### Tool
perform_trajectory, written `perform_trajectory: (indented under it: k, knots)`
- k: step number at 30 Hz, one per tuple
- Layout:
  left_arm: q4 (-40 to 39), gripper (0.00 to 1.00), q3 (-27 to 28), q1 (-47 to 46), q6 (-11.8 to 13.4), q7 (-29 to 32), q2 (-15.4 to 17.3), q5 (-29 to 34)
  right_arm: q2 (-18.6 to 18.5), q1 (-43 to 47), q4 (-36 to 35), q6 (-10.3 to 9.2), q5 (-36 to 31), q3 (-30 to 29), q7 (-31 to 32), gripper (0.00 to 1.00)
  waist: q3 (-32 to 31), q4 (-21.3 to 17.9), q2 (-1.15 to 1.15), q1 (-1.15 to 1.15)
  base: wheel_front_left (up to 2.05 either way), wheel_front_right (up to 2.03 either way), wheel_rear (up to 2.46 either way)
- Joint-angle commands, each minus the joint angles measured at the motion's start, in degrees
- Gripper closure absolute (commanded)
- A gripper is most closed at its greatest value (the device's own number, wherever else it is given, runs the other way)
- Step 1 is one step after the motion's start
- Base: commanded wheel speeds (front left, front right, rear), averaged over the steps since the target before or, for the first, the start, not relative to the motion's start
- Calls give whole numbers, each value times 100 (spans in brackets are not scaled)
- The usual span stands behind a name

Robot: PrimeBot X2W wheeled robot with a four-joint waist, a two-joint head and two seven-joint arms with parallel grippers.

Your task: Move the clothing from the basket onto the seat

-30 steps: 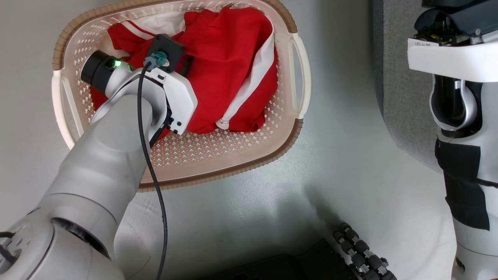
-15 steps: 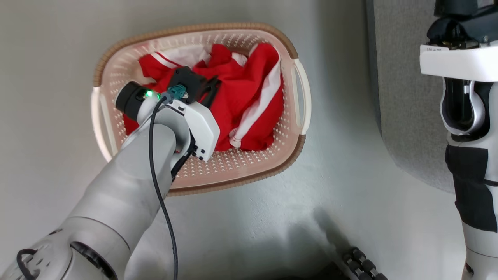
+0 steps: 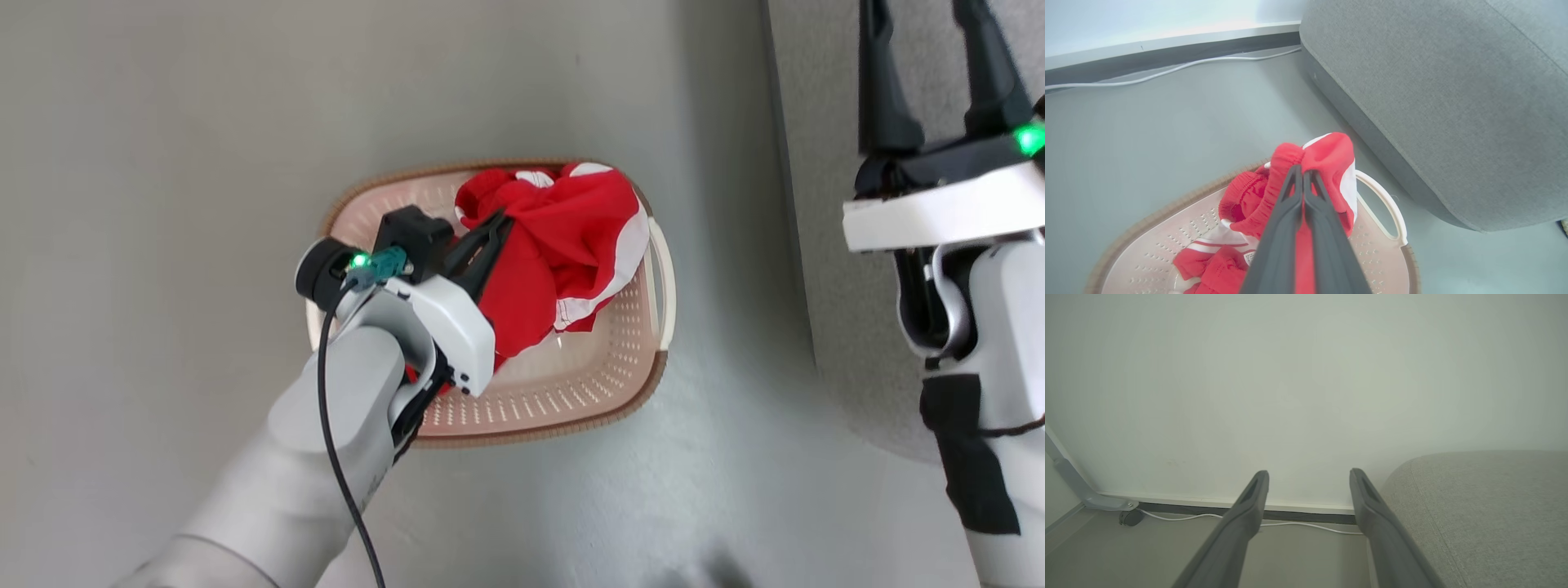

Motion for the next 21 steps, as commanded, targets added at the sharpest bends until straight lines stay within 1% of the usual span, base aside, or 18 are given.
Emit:
perform_trajectory:
  k: [1, 9, 17, 21]
  knots:
    - [-182, 100, 196, 169, -41, -59, 74, 86, 0, 243, -71, 24, -49, 58, -32, 0, -423, 189, 0, 0, 0, 0, 0]
    - [-1071, 100, 828, 963, -41, -59, 74, 557, 60, 841, 254, 24, -83, -55, -32, 0, -1336, 408, 0, 0, 0, 0, 0]
    - [-1922, 100, 1191, 1677, -42, -60, 153, 829, 90, 1385, 579, 24, -37, -69, -32, 0, -2240, 552, 0, 0, 0, 0, 0]
    - [-2310, 100, 1320, 1890, -42, -60, 205, 903, 106, 1586, 688, 24, -33, -52, -32, 0, -2587, 595, 0, 0, 0, 0, 0]
